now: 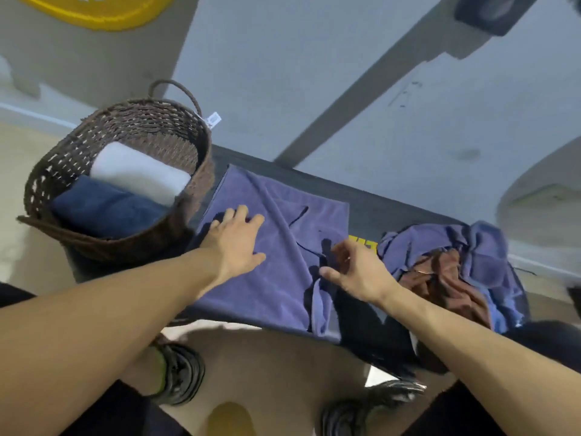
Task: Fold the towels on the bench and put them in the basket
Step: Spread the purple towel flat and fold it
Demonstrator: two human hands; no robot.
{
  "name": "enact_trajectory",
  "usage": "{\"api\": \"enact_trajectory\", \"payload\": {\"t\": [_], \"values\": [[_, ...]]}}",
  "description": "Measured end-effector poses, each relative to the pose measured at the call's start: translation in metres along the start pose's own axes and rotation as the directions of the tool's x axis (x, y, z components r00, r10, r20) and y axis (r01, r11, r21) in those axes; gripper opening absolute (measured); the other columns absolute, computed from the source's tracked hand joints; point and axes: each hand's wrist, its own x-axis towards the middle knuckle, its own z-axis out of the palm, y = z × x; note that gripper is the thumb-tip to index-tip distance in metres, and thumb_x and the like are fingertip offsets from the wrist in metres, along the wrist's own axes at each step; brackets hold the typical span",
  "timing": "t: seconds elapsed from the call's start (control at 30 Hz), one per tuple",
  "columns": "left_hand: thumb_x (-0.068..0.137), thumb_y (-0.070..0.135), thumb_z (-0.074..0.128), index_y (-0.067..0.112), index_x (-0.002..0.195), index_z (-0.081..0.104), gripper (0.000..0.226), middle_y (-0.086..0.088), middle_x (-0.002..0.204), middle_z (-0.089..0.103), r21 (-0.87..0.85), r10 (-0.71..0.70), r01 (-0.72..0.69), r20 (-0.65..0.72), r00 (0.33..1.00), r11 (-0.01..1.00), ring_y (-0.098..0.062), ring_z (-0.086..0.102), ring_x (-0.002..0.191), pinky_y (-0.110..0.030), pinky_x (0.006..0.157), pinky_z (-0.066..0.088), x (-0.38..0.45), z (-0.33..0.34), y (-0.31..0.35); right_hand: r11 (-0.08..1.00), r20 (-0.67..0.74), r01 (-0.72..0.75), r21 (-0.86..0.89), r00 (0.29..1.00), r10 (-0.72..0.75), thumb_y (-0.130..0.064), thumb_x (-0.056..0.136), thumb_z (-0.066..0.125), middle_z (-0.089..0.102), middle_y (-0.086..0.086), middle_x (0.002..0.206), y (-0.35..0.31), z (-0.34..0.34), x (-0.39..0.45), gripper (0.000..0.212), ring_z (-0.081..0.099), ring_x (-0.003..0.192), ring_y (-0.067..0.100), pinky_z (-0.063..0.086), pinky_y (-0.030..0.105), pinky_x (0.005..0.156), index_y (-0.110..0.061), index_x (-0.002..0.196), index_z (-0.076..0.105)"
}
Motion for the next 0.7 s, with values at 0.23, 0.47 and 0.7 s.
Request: {"api": "enact_trajectory", "payload": {"t": [0.23,0.47,0.7], "values": [[0.080,0.053,0.071,0.025,0.143,0.031,0.079,-0.007,0.140,0.023,-0.002,-0.097,0.098,0.050,0.994,0.995,-0.030,0.024,0.132,-0.047,0.098,0.036,0.020,0.023,-0.003,0.969,-0.089,-0.150,0.195,0.981,0.170,-0.036,0.082,0.068,0.066,0.005,0.098,-0.011,0.048,0.000,0.028,0.061,0.094,0.026,0.050,0.034,0.073,-0.016,0.098,0.055],[0.081,0.054,0.068,0.026,0.142,0.026,0.080,-0.008,0.140,0.025,0.125,-0.105,0.102,0.013,0.994,0.987,-0.033,0.029,0.127,-0.050,0.093,0.040,0.021,0.026,-0.001,0.765,-0.134,-0.336,0.549,0.869,0.477,-0.025,0.091,0.064,0.070,0.002,0.087,0.017,0.029,-0.006,0.011,0.068,0.091,0.028,0.052,0.032,0.082,-0.015,0.089,0.060],[0.085,0.048,0.068,0.021,0.143,0.026,0.077,-0.013,0.140,0.025,0.102,-0.112,0.109,0.020,0.994,0.989,-0.035,0.028,0.128,-0.052,0.095,0.039,0.021,0.026,0.005,0.748,0.181,-0.495,0.443,0.866,0.466,-0.067,0.059,0.081,0.068,-0.012,0.081,-0.007,0.061,-0.081,0.053,0.065,0.079,0.013,0.048,0.029,0.065,-0.025,0.084,0.061]]}}
